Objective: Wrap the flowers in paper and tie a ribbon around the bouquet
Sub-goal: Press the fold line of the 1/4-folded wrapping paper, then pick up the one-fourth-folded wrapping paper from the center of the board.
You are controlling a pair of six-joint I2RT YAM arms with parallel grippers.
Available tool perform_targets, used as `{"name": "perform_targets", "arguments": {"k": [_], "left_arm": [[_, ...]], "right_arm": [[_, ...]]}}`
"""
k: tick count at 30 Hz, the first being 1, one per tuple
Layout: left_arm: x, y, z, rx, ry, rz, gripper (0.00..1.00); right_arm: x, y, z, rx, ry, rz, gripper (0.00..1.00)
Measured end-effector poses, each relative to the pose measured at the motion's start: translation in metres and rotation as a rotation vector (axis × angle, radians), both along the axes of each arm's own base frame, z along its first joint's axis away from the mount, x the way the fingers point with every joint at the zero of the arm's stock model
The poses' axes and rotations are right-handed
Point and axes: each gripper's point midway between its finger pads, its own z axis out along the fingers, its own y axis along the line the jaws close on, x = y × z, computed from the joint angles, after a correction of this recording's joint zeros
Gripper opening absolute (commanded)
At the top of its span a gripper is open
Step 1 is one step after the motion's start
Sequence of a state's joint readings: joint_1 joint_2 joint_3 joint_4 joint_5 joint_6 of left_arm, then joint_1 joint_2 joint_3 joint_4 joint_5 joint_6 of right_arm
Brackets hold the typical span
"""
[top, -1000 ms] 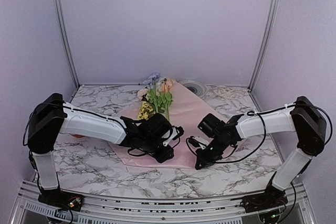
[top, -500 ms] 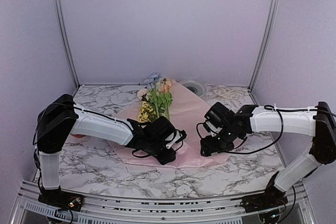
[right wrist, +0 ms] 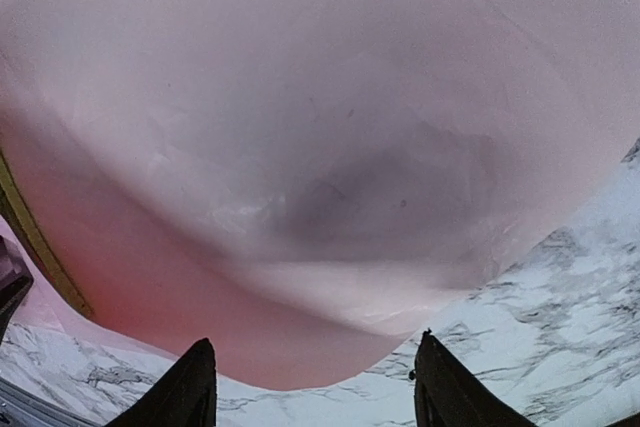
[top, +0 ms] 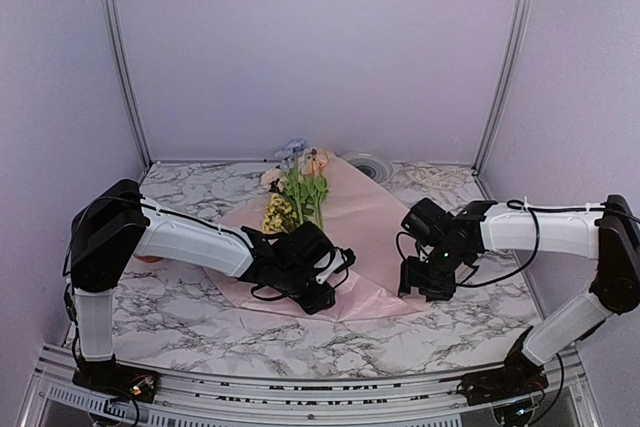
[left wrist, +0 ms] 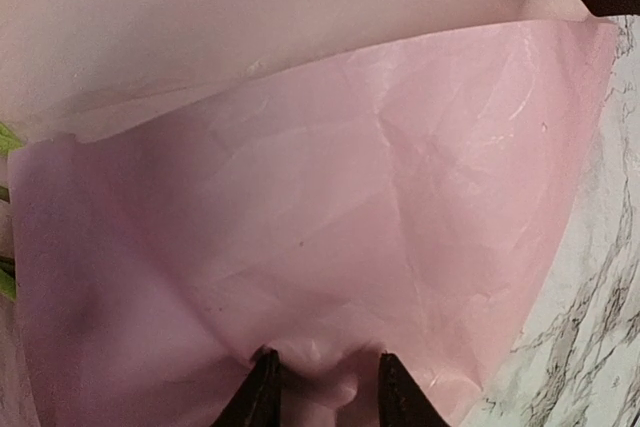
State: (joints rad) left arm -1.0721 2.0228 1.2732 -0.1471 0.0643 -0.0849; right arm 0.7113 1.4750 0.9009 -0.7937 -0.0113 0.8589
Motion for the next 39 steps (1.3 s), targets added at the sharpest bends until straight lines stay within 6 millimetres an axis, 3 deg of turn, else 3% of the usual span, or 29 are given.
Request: {"name": "perform_targets", "arguments": {"k": [5, 9, 14, 18, 21, 24, 33, 39], "left_arm": [[-0.001, -0.001, 0.0, -0.005, 0.004, -0.003, 0.34], [-0.001, -0.001, 0.0, -0.007, 0.006, -0.005, 0.34], [0.0, -0.006, 0.006, -0.013, 0.001, -0.026, 0.35], [0.007, -0.027, 0.018, -0.058, -0.01, -0.048, 0.35], [0.011, -0.039, 0.02, -0.077, -0.009, -0.061, 0.36], [0.01, -0.041, 0.012, -0.067, 0.001, -0.07, 0.36], [0.013, -0.046, 0.007, -0.063, 0.0, -0.074, 0.36], [0.014, -0.047, 0.007, -0.064, -0.003, -0.076, 0.36]], "right_arm": [[0.0, 0.005, 0.011, 0.058, -0.011, -0.058, 0.68], [0.002, -0.004, 0.012, 0.052, 0.0, -0.087, 0.66], [0.032, -0.057, 0.012, 0.04, -0.041, -0.228, 0.72], [0.056, -0.099, 0.024, 0.027, -0.128, -0.319, 0.78], [0.064, -0.122, 0.024, 0.044, -0.162, -0.359, 0.8], [0.062, -0.134, 0.011, 0.057, -0.146, -0.373, 0.79], [0.058, -0.117, -0.023, 0.139, -0.072, -0.302, 0.71], [0.071, -0.101, -0.022, 0.248, -0.133, -0.284, 0.64]]}}
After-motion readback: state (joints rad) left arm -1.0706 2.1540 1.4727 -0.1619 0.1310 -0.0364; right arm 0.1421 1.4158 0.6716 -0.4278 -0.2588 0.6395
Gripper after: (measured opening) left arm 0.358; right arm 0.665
